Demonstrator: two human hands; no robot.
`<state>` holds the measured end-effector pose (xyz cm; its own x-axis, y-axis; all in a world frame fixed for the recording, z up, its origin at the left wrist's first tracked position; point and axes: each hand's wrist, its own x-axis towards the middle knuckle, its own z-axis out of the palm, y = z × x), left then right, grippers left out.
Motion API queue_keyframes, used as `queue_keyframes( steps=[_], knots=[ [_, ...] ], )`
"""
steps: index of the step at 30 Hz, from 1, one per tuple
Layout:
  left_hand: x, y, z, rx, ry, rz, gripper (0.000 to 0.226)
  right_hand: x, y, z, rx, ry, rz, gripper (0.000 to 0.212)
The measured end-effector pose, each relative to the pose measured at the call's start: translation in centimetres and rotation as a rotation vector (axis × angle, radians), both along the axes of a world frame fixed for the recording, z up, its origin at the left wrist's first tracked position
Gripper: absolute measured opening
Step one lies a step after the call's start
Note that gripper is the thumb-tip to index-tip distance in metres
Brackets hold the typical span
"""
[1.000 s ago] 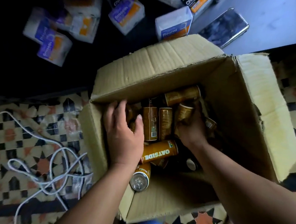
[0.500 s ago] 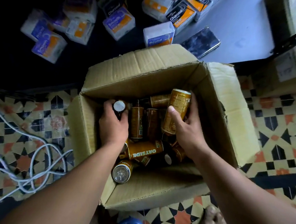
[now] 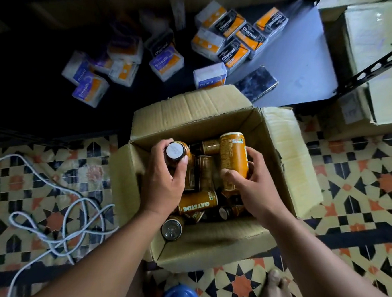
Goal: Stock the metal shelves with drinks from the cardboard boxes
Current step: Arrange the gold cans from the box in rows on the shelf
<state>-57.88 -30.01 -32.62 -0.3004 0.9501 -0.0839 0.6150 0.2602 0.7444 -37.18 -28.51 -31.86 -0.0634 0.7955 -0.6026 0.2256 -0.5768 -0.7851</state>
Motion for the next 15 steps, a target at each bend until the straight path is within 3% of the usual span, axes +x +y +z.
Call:
queue_keyframes(
  steps=[5, 10, 15],
  knots=[
    [0.5, 0.5, 7.9, 0.000, -0.087, -0.084, 0.044, 0.9, 0.4, 7.5, 0.140, -0.150, 0.082, 0.077],
    [1.2, 1.0, 16.0, 0.106, -0.104, -0.154, 0.041, 2.1, 0.7, 16.1, 0.220, -0.279, 0.048, 0.051],
    [2.1, 0.1, 24.8, 0.166, -0.092, -0.174, 0.044, 2.9, 0.0, 25.3, 0.201, -0.280, 0.024, 0.051]
  ],
)
